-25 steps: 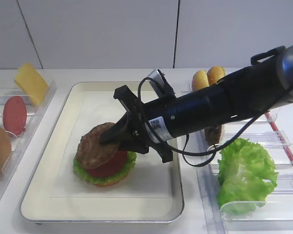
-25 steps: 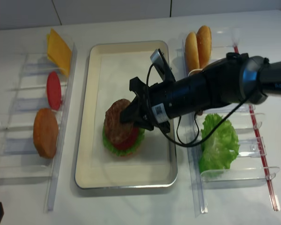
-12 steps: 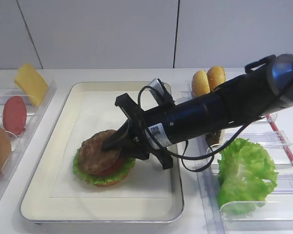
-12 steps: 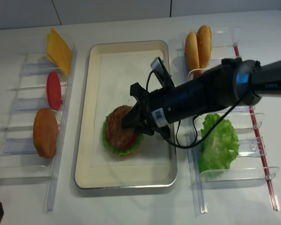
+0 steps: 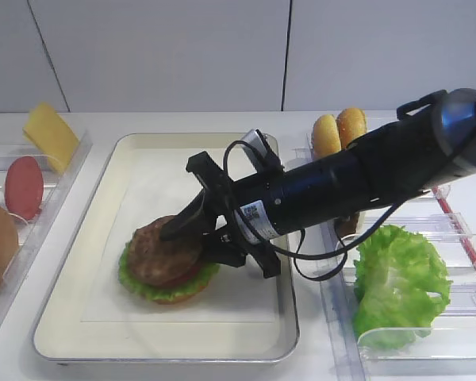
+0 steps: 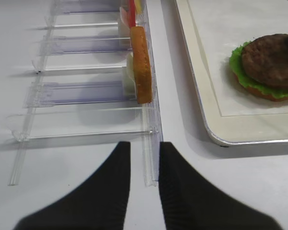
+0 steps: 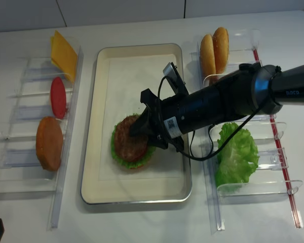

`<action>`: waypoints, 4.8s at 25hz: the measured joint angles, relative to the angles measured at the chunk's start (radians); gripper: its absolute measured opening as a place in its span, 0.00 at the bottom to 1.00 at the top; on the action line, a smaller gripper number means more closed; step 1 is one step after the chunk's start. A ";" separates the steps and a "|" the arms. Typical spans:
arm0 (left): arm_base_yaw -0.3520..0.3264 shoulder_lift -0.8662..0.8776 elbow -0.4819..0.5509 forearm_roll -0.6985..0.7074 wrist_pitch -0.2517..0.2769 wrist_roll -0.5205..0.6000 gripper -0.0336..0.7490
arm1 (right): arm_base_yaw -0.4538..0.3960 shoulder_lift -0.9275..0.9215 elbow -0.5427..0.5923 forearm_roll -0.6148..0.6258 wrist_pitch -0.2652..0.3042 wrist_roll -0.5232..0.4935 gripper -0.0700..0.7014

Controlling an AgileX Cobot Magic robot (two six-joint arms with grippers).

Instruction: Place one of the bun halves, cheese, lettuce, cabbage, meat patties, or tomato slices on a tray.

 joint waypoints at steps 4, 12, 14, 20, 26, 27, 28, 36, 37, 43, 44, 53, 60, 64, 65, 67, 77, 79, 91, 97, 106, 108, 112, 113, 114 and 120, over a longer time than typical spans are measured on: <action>0.000 0.000 0.000 0.000 0.000 0.000 0.22 | -0.027 0.000 0.000 -0.004 0.028 0.017 0.55; 0.000 0.000 0.000 0.000 0.000 0.000 0.22 | -0.057 0.000 -0.003 -0.067 0.073 0.067 0.56; 0.000 0.000 0.000 0.000 0.000 0.000 0.22 | -0.059 -0.002 -0.003 -0.076 0.080 0.071 0.56; 0.000 0.000 0.000 0.000 0.000 0.000 0.22 | -0.089 -0.012 -0.003 -0.117 0.104 0.093 0.56; 0.000 0.000 0.000 0.000 0.000 0.000 0.22 | -0.111 -0.018 -0.006 -0.161 0.128 0.109 0.56; 0.000 0.000 0.000 0.000 0.000 0.000 0.22 | -0.117 -0.020 -0.006 -0.174 0.128 0.111 0.56; 0.000 0.000 0.000 0.000 0.000 0.000 0.22 | -0.122 -0.020 -0.006 -0.194 0.122 0.111 0.56; 0.000 0.000 0.000 0.000 0.000 0.000 0.22 | -0.158 -0.067 -0.006 -0.222 0.133 0.113 0.56; 0.000 0.000 0.000 0.000 0.000 0.000 0.22 | -0.158 -0.078 -0.006 -0.223 0.133 0.113 0.56; 0.000 0.000 0.000 0.000 0.000 0.000 0.22 | -0.158 -0.177 -0.016 -0.260 0.143 0.131 0.56; 0.000 0.000 0.000 0.000 0.000 0.000 0.22 | -0.158 -0.193 -0.029 -0.289 0.145 0.148 0.56; 0.000 0.000 0.000 0.000 0.000 0.000 0.22 | -0.158 -0.369 -0.234 -0.893 0.235 0.507 0.56; 0.000 0.000 0.000 0.000 0.000 0.000 0.22 | -0.158 -0.538 -0.277 -1.267 0.325 0.679 0.56; 0.000 0.000 0.000 0.000 0.000 0.000 0.22 | -0.158 -0.624 -0.279 -1.364 0.335 0.702 0.56; 0.000 0.000 0.000 0.000 0.000 0.000 0.22 | -0.158 -0.641 -0.279 -1.389 0.338 0.709 0.56; 0.000 0.000 0.000 0.000 0.000 0.000 0.22 | -0.158 -0.682 -0.279 -1.452 0.340 0.727 0.56; 0.000 0.000 0.000 0.000 0.000 0.000 0.22 | -0.158 -0.976 -0.088 -1.539 0.350 0.766 0.54; 0.000 0.000 0.000 0.000 0.000 0.000 0.22 | -0.158 -1.058 -0.024 -1.539 0.353 0.766 0.52; 0.000 0.000 0.000 0.000 0.000 0.000 0.22 | -0.158 -1.522 0.221 -1.610 0.367 0.766 0.48; 0.000 0.000 0.000 0.000 0.000 0.000 0.22 | -0.158 -1.722 0.329 -1.736 0.373 0.766 0.48; 0.000 0.000 0.000 0.000 0.000 0.000 0.22 | -0.158 -1.914 0.420 -1.757 0.374 0.766 0.48; 0.000 0.000 0.000 0.000 0.000 0.000 0.22 | -0.158 -1.935 0.421 -1.757 0.352 0.766 0.48; 0.000 0.000 0.000 0.000 0.000 0.000 0.22 | -0.158 -1.950 0.441 -1.755 0.288 0.766 0.45; 0.000 0.000 0.000 0.000 0.000 0.000 0.22 | -0.158 -1.950 0.452 -1.752 0.273 0.766 0.45; 0.000 0.000 0.000 0.000 0.000 0.000 0.22 | -0.158 -1.950 0.462 -1.747 0.256 0.766 0.44; 0.000 0.000 0.000 0.000 0.000 0.000 0.22 | -0.158 -1.951 0.472 -1.742 0.237 0.769 0.41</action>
